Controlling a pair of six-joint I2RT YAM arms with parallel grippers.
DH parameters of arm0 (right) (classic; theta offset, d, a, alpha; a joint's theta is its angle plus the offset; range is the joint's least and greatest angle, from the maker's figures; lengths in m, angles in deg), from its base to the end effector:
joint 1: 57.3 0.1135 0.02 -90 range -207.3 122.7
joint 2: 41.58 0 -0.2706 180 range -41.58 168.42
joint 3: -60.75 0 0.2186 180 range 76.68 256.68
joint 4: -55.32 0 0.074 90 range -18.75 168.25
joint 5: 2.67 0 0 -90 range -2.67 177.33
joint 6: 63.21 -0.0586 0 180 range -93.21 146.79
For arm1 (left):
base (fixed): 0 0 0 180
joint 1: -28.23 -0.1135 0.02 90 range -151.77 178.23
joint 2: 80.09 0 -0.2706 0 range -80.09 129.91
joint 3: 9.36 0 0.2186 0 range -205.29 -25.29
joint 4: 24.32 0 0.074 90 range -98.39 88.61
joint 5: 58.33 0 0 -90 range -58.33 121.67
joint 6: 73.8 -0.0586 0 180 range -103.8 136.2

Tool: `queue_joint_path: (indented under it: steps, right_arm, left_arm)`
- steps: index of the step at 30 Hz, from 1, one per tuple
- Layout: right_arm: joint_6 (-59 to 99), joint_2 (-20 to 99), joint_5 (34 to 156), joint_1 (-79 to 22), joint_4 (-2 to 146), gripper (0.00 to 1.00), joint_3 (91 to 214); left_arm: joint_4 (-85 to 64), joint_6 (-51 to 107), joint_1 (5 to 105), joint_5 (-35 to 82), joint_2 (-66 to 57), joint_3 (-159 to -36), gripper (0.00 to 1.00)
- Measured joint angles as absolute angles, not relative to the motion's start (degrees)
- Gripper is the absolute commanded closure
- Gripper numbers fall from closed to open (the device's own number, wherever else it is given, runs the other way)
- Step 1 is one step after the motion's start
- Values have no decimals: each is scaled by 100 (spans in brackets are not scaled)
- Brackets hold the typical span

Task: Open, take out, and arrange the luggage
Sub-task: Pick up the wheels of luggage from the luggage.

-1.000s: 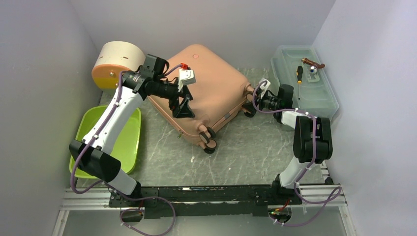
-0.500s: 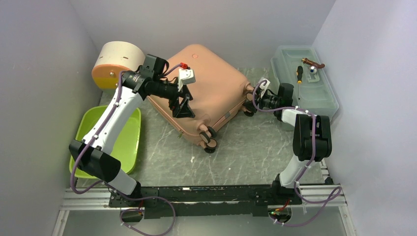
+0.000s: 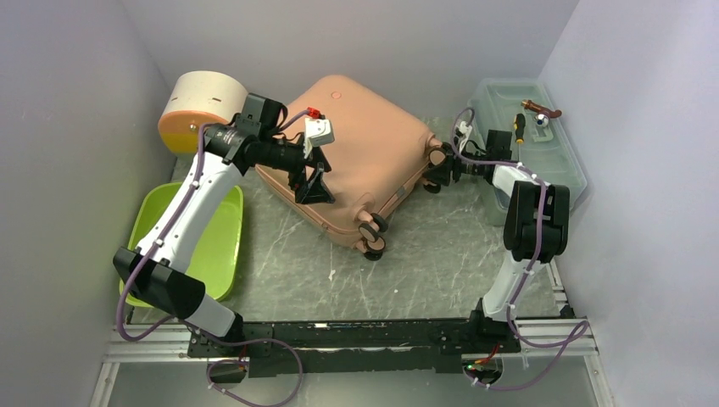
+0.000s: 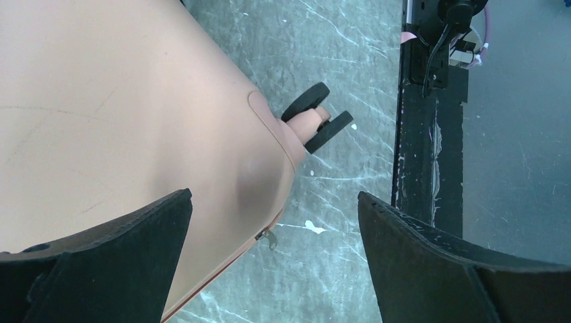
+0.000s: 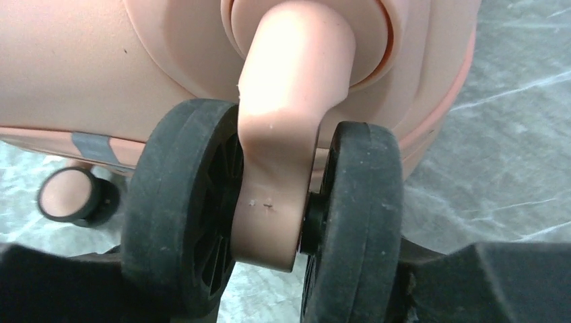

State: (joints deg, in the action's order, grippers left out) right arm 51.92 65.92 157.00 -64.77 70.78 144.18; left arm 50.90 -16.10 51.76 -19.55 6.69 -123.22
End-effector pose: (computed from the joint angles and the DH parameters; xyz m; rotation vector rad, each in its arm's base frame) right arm 0.3777 0.0059 0.2224 -0.8648 1.6981 0.9699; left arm 0.2323 -0.1510 0.4007 1.3734 1.7389 -0.9779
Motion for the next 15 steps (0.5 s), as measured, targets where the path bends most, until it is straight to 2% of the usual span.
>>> queue_joint_path:
  steps: [3,6,15]
  right_arm:
    - [5292,6756,15753,-6490,7990,73,14851]
    - [4859,6751,15774,-6481,8051,54,14816]
    - [2835,6308,15600,-6595,6178,38,13605]
  left_arm:
    - [5094,-1605,5169,-1958,667,-12322,1]
    - [5094,-1599,5165,-1962,665,-12322,0]
    - [5105,-1610,5165,-1995,647,-12322,1]
